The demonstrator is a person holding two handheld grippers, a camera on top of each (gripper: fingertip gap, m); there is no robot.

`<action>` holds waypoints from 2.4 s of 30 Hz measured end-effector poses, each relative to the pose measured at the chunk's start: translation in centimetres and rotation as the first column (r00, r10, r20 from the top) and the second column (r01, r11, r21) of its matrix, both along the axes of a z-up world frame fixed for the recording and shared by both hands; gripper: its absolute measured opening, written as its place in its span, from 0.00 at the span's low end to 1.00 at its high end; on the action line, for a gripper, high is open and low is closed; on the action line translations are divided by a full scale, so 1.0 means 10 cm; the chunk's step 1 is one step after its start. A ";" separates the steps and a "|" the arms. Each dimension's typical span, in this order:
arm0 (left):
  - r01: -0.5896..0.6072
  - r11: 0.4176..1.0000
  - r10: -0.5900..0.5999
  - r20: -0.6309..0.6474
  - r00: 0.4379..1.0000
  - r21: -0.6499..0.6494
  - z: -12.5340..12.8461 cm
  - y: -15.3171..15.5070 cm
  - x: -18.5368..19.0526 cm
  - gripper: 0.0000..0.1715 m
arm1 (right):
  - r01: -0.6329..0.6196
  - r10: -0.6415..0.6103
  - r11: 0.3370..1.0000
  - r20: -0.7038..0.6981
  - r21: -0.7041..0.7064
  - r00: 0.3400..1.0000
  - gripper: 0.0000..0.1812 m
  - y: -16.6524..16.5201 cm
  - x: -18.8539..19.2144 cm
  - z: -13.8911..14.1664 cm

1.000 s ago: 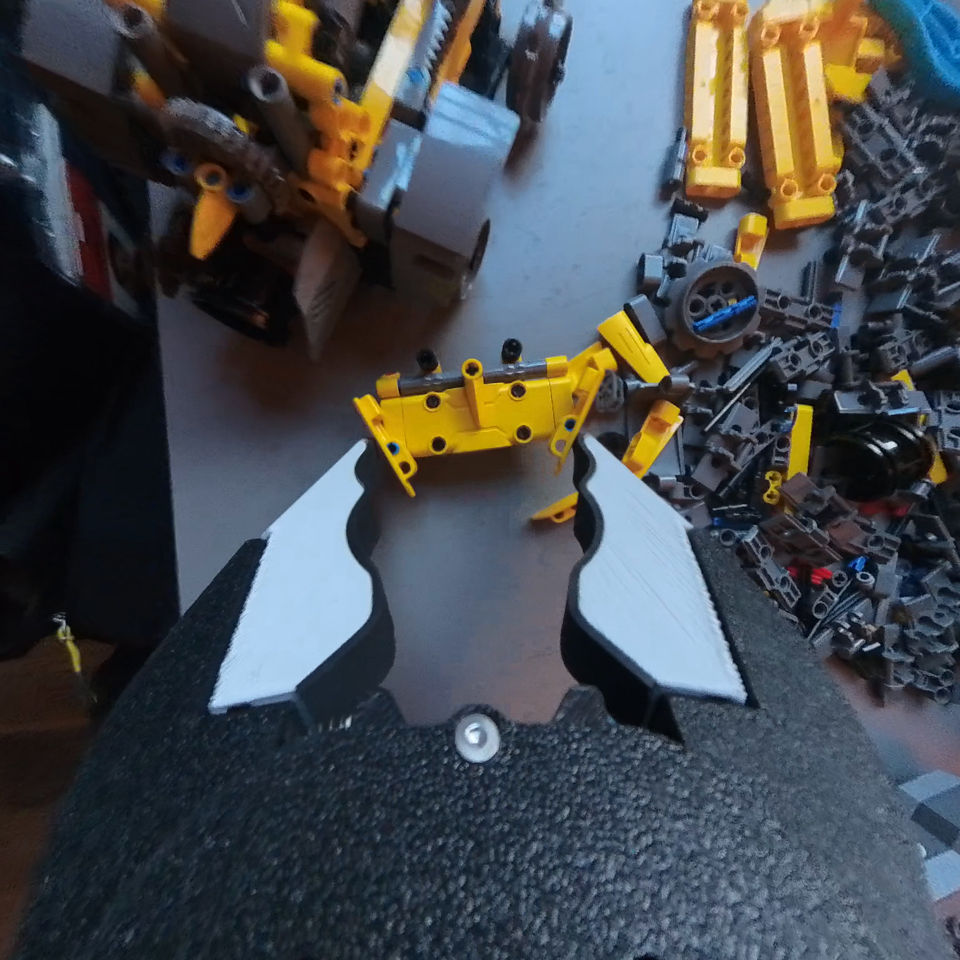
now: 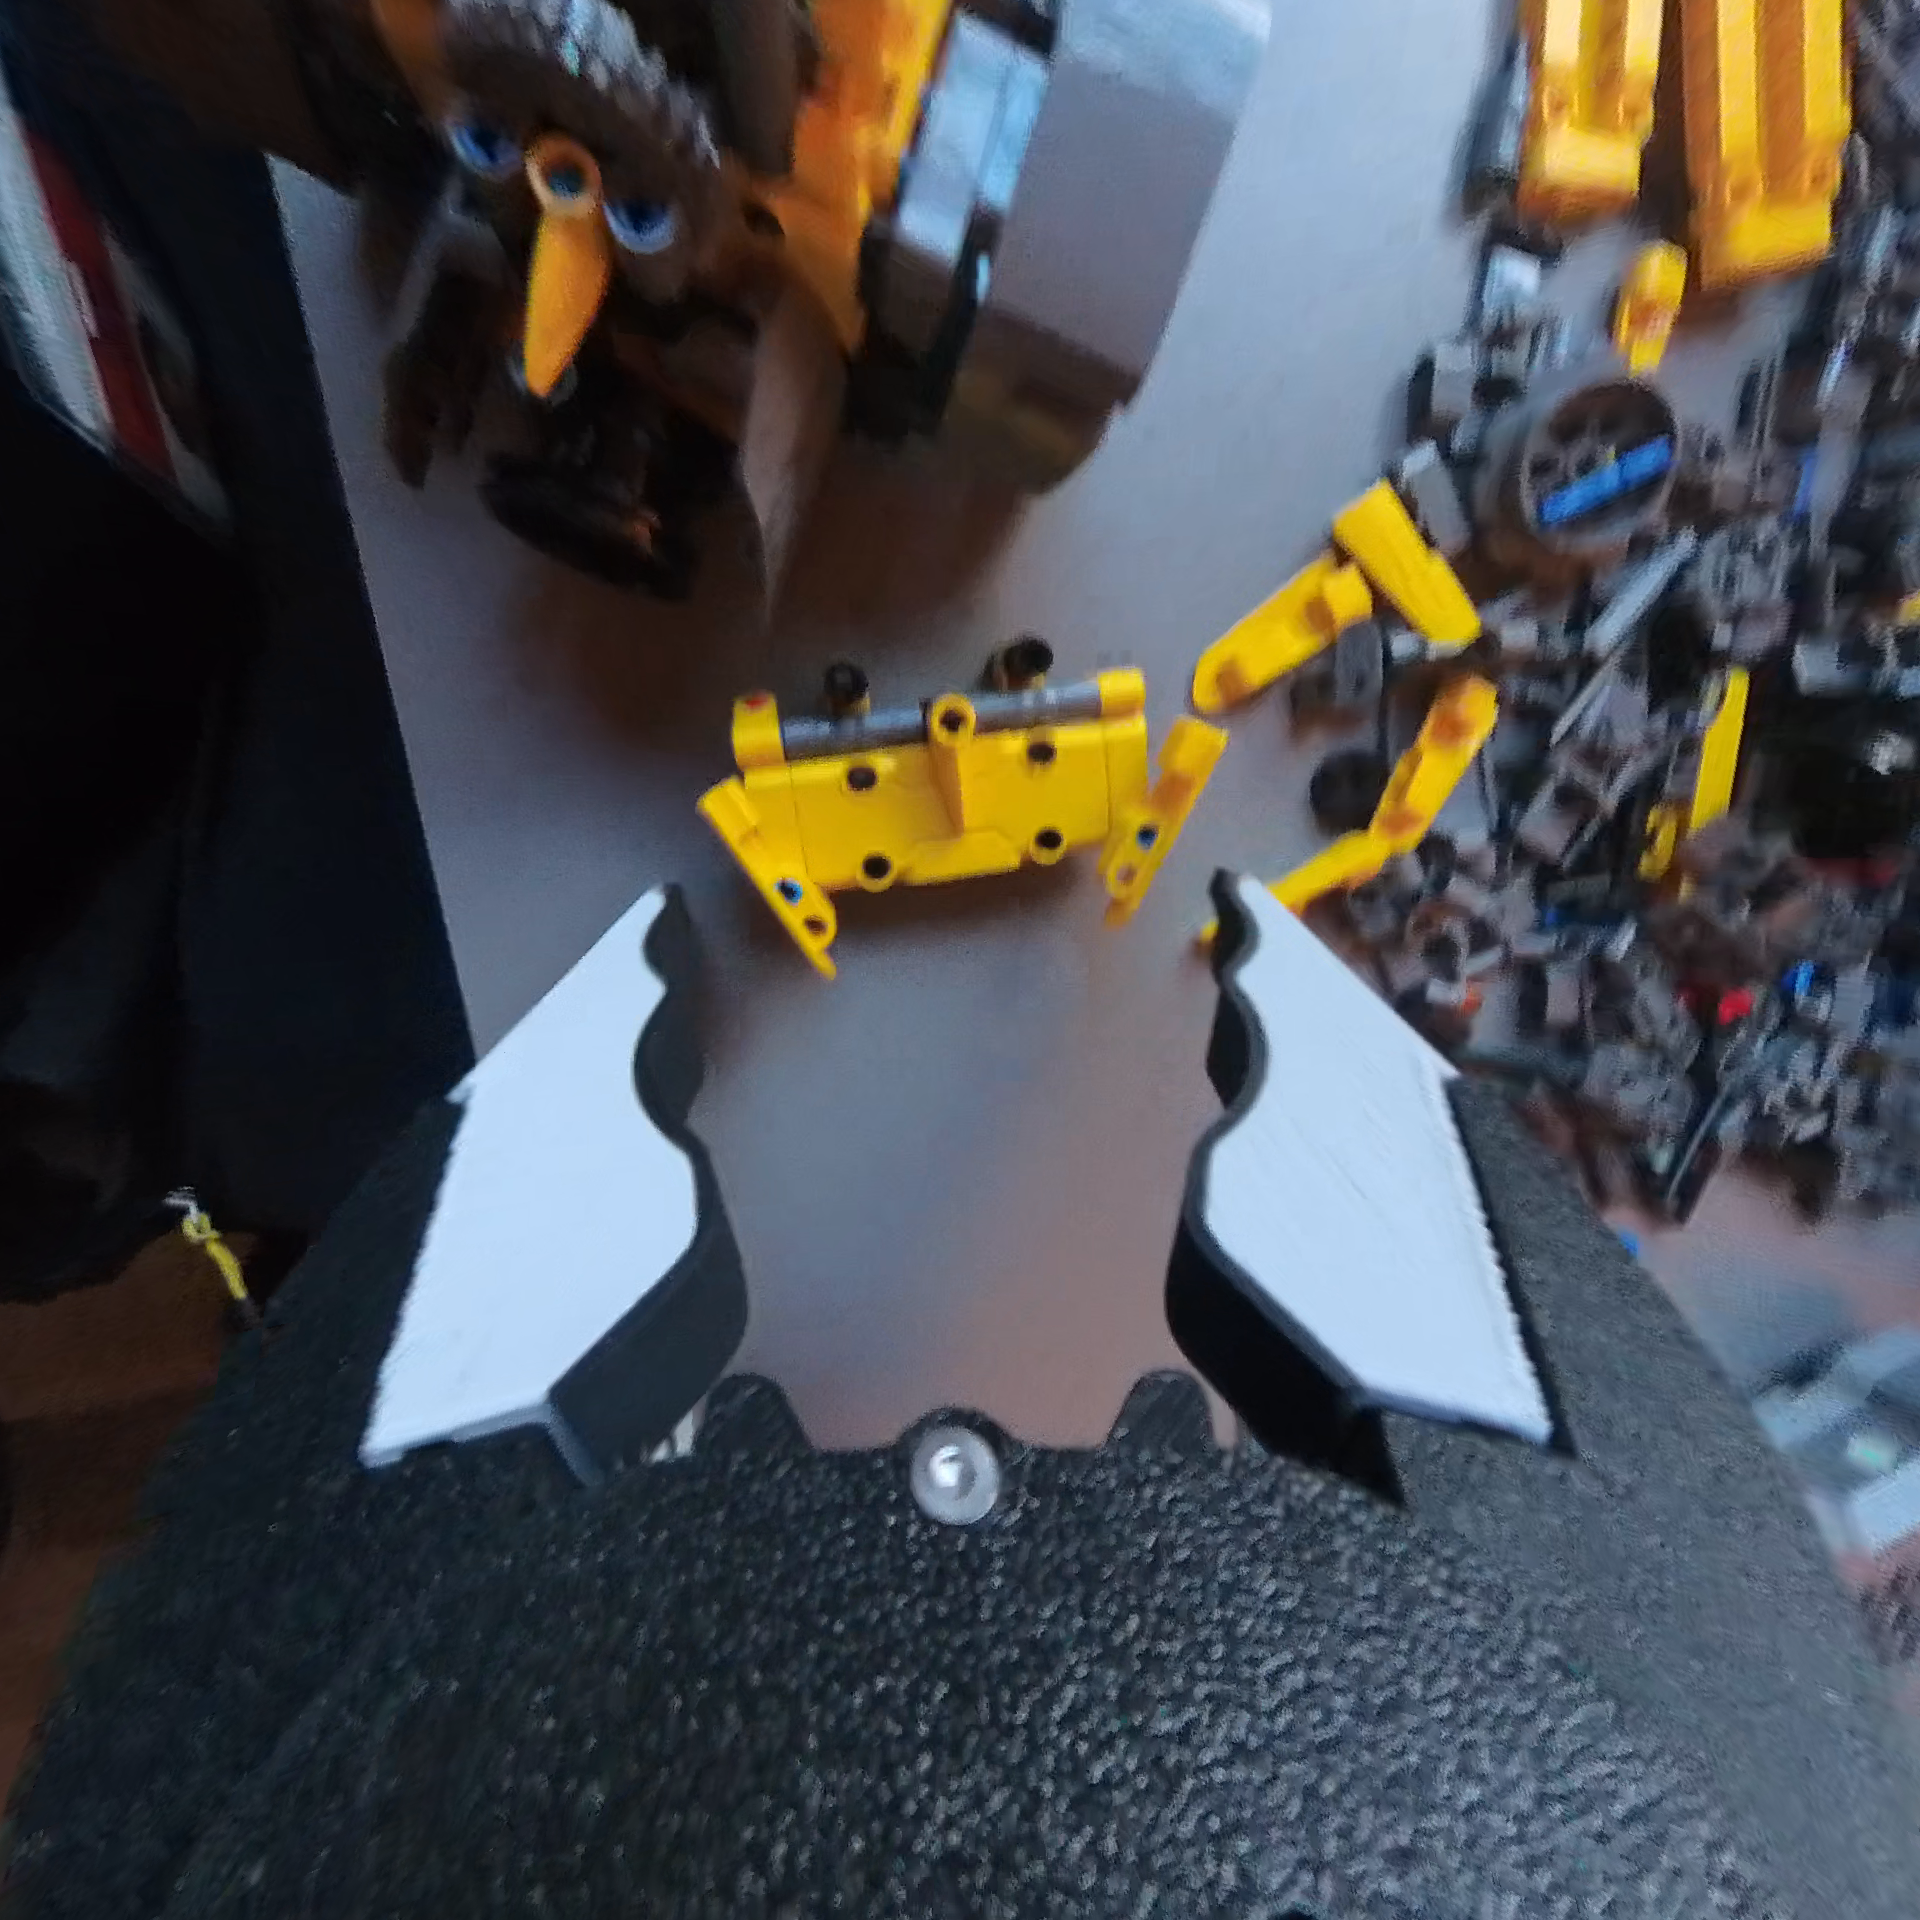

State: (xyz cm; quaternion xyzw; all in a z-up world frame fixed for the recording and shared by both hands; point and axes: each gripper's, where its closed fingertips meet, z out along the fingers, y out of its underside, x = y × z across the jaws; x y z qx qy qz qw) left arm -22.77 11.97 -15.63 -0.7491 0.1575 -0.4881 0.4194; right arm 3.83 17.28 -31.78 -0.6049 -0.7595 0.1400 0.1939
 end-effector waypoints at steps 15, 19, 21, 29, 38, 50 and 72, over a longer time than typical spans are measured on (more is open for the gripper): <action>0.037 0.999 -0.036 -0.019 0.999 0.017 0.04 -0.07 0.17 0.33 | -0.092 0.089 0.994 -0.048 -0.066 0.995 0.56 -0.05 -0.30 -0.01; 0.042 0.999 -0.042 -0.014 0.999 0.004 0.00 -0.07 0.17 0.33 | -0.104 0.098 0.990 -0.072 -0.092 0.993 0.55 -0.11 -0.33 -0.01; 0.046 0.999 -0.046 -0.010 0.999 -0.004 -0.01 -0.06 0.17 0.33 | -0.109 0.102 0.990 -0.086 -0.093 0.991 0.48 -0.13 -0.34 0.02; 0.027 1.000 -0.027 -0.029 0.999 0.007 0.02 -0.07 0.05 0.33 | -0.059 0.055 0.996 -0.071 -0.060 0.996 0.50 -0.04 -0.30 0.03; -0.105 0.994 0.106 -0.013 0.994 0.040 0.15 -0.05 -0.39 0.32 | -0.017 0.011 0.998 -0.108 -0.058 0.994 0.54 -0.01 -0.28 0.09; 0.060 0.997 -0.042 -0.272 0.961 0.057 -0.69 -0.19 -0.01 0.34 | 0.045 -0.081 0.991 -0.292 -0.129 0.953 0.54 0.07 -0.32 0.25; 0.179 0.983 -0.132 -0.504 0.854 0.045 -1.44 -0.38 0.28 0.29 | 0.097 -0.158 0.975 -0.319 -0.199 0.934 0.53 0.19 -0.44 0.17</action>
